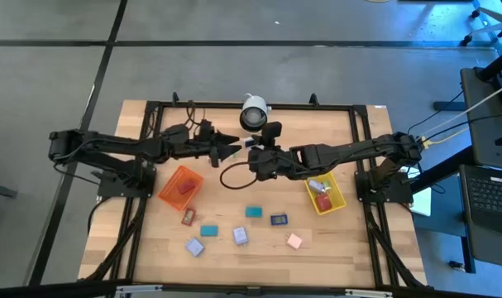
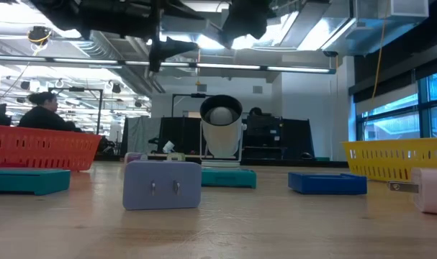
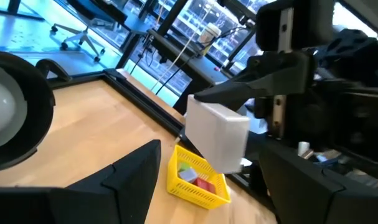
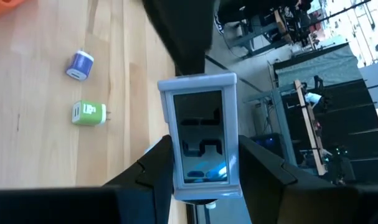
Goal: Pick & Place Office items
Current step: Put the white digital clock into the orange basket
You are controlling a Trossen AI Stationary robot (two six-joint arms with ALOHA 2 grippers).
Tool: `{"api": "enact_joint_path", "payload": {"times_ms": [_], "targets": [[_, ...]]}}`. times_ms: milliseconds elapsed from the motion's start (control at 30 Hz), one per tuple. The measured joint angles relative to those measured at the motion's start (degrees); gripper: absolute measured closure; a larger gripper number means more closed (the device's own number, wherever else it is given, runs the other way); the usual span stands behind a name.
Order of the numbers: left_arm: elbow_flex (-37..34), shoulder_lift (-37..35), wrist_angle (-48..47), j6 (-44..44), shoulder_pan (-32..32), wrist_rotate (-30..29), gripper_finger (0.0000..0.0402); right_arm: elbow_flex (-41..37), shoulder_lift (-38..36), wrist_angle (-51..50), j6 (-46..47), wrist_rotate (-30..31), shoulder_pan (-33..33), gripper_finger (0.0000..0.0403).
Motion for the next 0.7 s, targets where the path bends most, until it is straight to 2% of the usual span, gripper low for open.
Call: {"api": "enact_joint_path", "payload": {"times_ms": [300,567,700], "targets": [[3.7,5.8,-0.8,1.8,-0.1,-1.0,0.0135,0.0,0.0,0.3,0.2,-1.1,0.0,0.026],[4.8,6.2,-0.8,4.6,-0.2,-2.8,0.0135,0.0,0.0,0.4,0.5,-2.8,-0.1,0.026],[5.0,6.2,-0.8,4.9,-0.2,-2.7,0.0149,0.0,0.0,0.4,0.5,-3.0,0.0,0.026]]}}
